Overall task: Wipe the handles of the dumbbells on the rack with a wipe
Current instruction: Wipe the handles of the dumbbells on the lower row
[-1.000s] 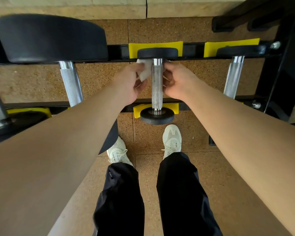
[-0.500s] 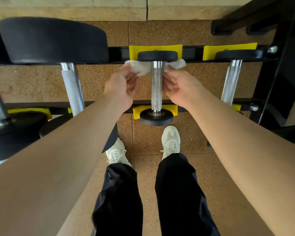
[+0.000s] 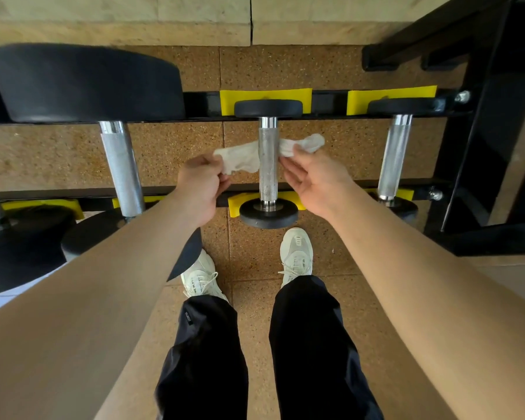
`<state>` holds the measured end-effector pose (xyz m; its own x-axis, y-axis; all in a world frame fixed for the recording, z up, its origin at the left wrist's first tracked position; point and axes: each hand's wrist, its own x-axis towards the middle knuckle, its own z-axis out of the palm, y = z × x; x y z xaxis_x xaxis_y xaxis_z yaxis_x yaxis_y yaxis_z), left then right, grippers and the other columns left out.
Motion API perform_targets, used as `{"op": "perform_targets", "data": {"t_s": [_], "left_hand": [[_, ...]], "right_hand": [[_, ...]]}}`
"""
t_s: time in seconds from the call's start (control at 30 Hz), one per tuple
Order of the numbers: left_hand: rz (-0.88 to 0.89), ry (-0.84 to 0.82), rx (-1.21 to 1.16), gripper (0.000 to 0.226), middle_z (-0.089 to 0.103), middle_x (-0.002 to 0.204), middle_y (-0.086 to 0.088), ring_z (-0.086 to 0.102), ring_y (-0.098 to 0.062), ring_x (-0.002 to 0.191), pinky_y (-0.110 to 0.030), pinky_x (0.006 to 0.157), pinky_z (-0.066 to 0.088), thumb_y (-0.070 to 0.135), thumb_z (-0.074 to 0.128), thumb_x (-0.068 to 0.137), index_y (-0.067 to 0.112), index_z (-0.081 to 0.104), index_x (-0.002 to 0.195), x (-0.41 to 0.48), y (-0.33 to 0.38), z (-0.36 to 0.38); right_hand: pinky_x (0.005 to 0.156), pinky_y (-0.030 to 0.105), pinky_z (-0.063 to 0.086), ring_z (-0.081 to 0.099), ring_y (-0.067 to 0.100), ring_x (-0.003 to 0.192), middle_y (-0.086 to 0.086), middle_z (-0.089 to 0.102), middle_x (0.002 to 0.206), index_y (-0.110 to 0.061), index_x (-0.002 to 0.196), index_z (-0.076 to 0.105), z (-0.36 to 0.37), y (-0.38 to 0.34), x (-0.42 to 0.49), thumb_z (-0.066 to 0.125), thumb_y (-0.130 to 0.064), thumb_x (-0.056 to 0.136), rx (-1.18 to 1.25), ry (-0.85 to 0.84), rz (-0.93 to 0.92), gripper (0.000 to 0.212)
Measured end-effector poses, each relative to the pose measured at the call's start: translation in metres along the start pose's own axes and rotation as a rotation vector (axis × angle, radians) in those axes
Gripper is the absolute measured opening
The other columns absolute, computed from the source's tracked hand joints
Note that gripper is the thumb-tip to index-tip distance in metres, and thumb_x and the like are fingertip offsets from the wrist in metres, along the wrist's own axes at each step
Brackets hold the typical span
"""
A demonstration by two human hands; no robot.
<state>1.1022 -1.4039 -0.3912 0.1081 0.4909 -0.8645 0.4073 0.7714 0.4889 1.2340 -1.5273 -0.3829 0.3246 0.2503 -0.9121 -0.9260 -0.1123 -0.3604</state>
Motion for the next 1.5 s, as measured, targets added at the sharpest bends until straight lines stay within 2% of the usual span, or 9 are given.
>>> {"op": "perform_targets", "data": {"t_s": [0.27,0.4,0.6,0.73,0.9,1.03,1.2,1.3,1.5], "left_hand": [[0.078,-0.164,0.309,0.011,0.060,0.088,0.003,0.052,-0.012,0.079,-0.027,0.069,0.047,0.019,0.055,0.103,0.023,0.066,0.104,-0.008,-0.012,0.013],[0.123,-0.062,0.413,0.017,0.059,0.094,-0.002,0.050,-0.016,0.080,-0.027,0.064,0.042,0.020,0.051,0.104,0.026,0.063,0.093,0.002,-0.013,-0.014],[0.398,-0.159,0.843,0.020,0.058,0.110,0.001,0.055,-0.012,0.077,-0.015,0.048,0.043,0.021,0.056,0.103,0.021,0.064,0.120,-0.005,-0.014,0.000],[0.521,-0.269,1.070,0.015,0.059,0.118,0.000,0.058,-0.015,0.086,-0.023,0.062,0.041,0.022,0.055,0.103,0.025,0.067,0.112,-0.003,-0.020,-0.003],[0.486,-0.221,1.591,0.017,0.062,0.104,-0.003,0.061,-0.023,0.086,-0.034,0.069,0.046,0.030,0.054,0.101,0.043,0.063,0.093,0.004,-0.010,-0.045],[0.515,-0.265,1.462,0.016,0.065,0.100,-0.002,0.056,-0.014,0.069,-0.027,0.056,0.036,0.026,0.052,0.103,0.028,0.068,0.109,0.001,-0.011,-0.042],[0.536,-0.349,1.325,0.015,0.063,0.102,0.001,0.054,-0.008,0.068,-0.022,0.053,0.035,0.022,0.053,0.103,0.019,0.065,0.113,-0.011,-0.018,-0.010],[0.391,-0.314,1.182,0.013,0.060,0.092,-0.001,0.053,-0.012,0.069,-0.023,0.055,0.038,0.017,0.052,0.103,0.017,0.062,0.111,-0.011,-0.010,-0.012],[0.149,0.013,0.736,0.020,0.065,0.099,-0.013,0.062,-0.028,0.092,-0.047,0.094,0.057,0.008,0.060,0.090,0.009,0.069,0.107,0.004,0.011,-0.020]], "right_hand": [[0.085,0.029,0.053,0.069,0.012,0.096,0.003,0.071,0.104,-0.016,0.113,0.060,-0.029,-0.006,-0.003,0.063,-0.009,0.096,-0.035,0.135,-0.056,0.019],[0.090,0.032,0.052,0.068,0.015,0.099,0.003,0.070,0.106,-0.019,0.106,0.061,-0.018,0.012,-0.002,0.062,-0.008,0.097,-0.247,0.060,-0.046,0.014],[0.084,0.025,0.054,0.065,0.011,0.083,0.004,0.069,0.093,-0.014,0.106,0.062,-0.046,0.003,-0.004,0.062,-0.004,0.095,-0.250,0.184,-0.068,0.015],[0.064,0.017,0.050,0.065,0.011,0.077,0.005,0.072,0.092,-0.018,0.091,0.066,-0.052,0.004,-0.003,0.068,-0.006,0.092,-0.674,0.252,-0.275,0.012],[0.071,0.023,0.048,0.064,0.011,0.085,-0.004,0.069,0.090,-0.017,0.101,0.074,-0.035,0.026,-0.002,0.076,-0.017,0.086,-1.152,-0.001,-0.298,0.015],[0.080,0.033,0.048,0.062,0.018,0.090,0.003,0.067,0.096,-0.009,0.102,0.074,-0.040,0.015,0.001,0.071,-0.017,0.089,-1.293,0.021,-0.269,0.015],[0.066,0.037,0.040,0.057,0.025,0.072,0.015,0.064,0.079,0.007,0.095,0.071,-0.068,-0.009,-0.001,0.068,-0.016,0.071,-1.284,0.148,-0.163,0.034],[0.080,0.047,0.054,0.069,0.032,0.092,0.021,0.072,0.104,0.006,0.103,0.070,-0.052,-0.001,-0.003,0.072,-0.017,0.075,-1.290,0.093,-0.208,0.036],[0.084,0.041,0.060,0.074,0.025,0.091,0.013,0.074,0.101,-0.007,0.103,0.070,-0.026,0.000,-0.008,0.068,-0.005,0.086,-0.967,0.033,-0.154,0.018]]}}
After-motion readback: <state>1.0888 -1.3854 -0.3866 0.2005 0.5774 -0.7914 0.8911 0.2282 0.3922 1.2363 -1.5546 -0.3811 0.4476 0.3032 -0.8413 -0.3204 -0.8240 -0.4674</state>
